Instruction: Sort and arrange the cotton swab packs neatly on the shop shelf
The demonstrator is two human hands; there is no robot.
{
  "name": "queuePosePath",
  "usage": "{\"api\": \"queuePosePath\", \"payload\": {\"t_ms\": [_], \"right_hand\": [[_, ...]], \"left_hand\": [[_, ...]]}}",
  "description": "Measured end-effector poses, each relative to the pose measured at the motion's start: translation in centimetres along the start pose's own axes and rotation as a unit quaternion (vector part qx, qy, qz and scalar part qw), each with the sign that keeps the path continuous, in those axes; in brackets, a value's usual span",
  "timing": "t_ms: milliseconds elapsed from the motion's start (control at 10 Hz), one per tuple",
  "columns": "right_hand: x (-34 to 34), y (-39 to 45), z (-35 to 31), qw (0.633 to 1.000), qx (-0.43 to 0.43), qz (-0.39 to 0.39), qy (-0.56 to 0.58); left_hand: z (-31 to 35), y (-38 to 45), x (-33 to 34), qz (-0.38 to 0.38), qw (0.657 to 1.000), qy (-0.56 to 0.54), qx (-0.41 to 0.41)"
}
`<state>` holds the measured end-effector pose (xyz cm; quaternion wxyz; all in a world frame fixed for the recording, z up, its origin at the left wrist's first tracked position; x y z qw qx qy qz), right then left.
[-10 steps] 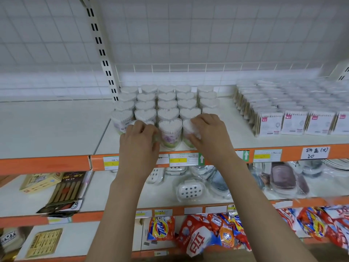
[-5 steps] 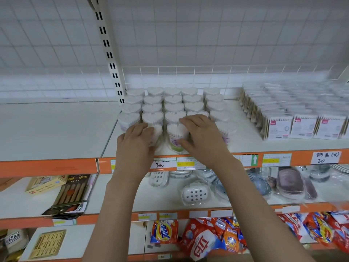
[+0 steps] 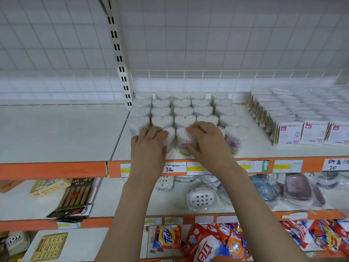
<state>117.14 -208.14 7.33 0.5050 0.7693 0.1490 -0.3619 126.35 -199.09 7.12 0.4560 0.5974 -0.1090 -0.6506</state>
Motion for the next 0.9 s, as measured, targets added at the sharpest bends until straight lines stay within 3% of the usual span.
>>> {"api": "queuePosePath", "payload": {"t_ms": [400,700,900], "right_hand": [[-0.1,0.0,-0.1,1.000,0.013,0.003,-0.001],[-1.5,-0.5,-0.1,0.999,0.028,0.023,0.015],[-4.9,-1.9,1.0,0.998,0.025,0.052,0.023]], "left_hand": [[0.3,0.1,0.0,-0.017,1.000,0.010,0.013],[-0.8,-1.1,-3.0,0.004,1.000,0.005,-0.015],[2.7,-1.1,-4.2,0.041,0.999,-0.012,0.001]]}}
Point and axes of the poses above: each hand's wrist, its own y-axis towards the middle knuckle, its own x-axis out of the palm, z = x × y, the point moved 10 cm from there along y, towards the middle knuckle, and after that the axes turned 14 degrees about z, right-handed, at the moved point
